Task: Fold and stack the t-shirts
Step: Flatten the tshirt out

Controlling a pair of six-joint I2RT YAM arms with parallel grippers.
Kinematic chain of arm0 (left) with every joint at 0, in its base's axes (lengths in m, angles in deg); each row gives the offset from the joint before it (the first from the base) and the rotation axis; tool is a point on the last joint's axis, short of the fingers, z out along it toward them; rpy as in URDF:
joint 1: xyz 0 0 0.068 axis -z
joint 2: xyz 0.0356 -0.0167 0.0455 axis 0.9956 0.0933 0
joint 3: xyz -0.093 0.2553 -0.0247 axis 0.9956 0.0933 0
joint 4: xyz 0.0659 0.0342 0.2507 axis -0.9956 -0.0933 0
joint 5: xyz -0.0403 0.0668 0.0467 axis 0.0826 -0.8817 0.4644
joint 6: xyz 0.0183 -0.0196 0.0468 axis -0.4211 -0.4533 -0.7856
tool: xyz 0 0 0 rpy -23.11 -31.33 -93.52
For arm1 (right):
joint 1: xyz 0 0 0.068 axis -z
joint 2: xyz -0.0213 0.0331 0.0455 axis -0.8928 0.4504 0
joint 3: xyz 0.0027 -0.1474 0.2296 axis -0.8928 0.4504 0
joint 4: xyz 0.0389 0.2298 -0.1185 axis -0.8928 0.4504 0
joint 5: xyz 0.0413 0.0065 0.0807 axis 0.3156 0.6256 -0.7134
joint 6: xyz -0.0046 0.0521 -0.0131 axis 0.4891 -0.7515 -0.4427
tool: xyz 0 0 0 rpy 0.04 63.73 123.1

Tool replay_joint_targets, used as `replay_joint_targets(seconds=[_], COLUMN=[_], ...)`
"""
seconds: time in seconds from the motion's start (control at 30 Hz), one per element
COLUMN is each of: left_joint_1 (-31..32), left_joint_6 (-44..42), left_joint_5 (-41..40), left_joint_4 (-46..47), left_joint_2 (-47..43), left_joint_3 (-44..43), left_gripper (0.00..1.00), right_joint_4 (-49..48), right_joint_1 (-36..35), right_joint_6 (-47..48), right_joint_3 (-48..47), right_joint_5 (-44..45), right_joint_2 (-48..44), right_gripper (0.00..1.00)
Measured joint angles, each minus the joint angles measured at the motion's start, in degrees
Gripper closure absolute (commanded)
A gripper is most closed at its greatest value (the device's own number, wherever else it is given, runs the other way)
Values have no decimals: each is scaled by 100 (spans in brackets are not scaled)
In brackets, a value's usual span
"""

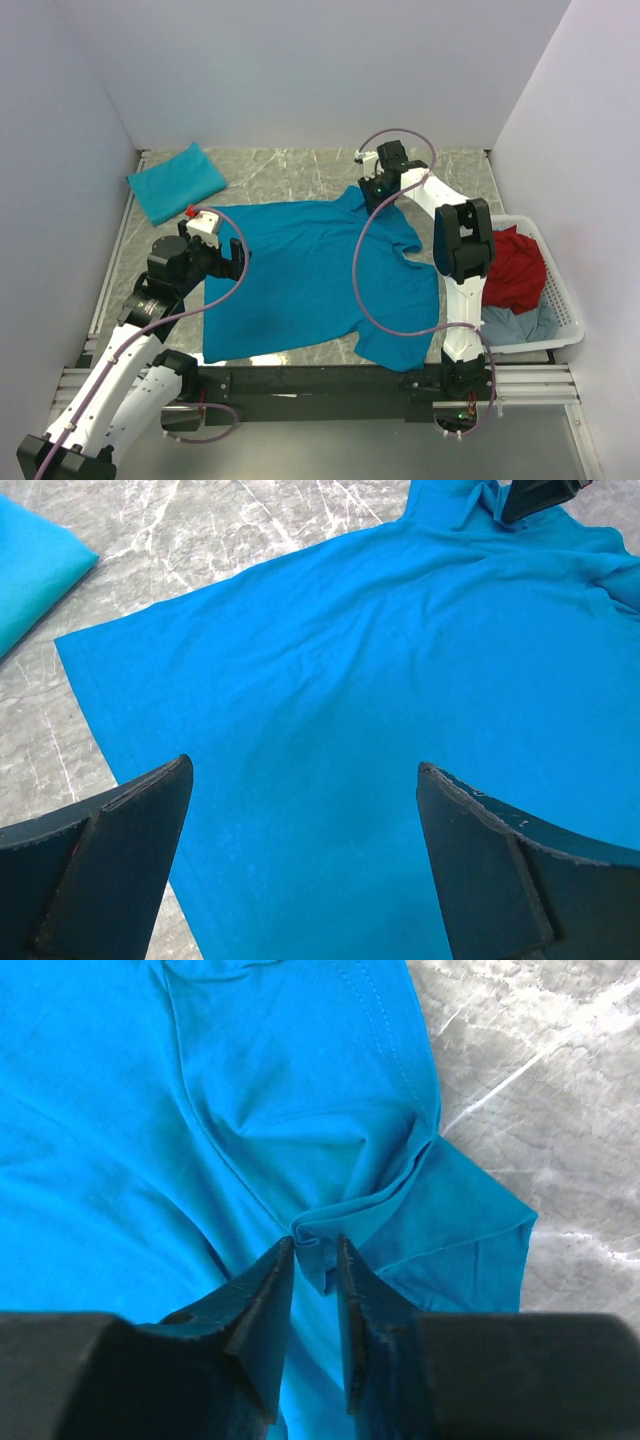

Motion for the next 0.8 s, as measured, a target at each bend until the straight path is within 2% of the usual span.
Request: replay_joint_targets(seconds=[0.17, 0.5, 0.8], left_joint_1=[0, 0, 0], left_joint_6=[2, 0, 0], left_joint_5=[0, 4, 4], left_joint_4=[0, 0, 0], left_joint_2=[0, 0, 4], left_joint_3=[0, 0, 0], left_gripper=[1, 1, 0], right_joint_4=[-2, 13, 103], right_joint_1=[7, 9, 9], right_joint_6=[0, 2, 13], right_joint_3=[0, -4, -50], right_joint_5=[37, 13, -52], right_joint_2=[0, -2, 0], right_gripper=[64, 63, 72])
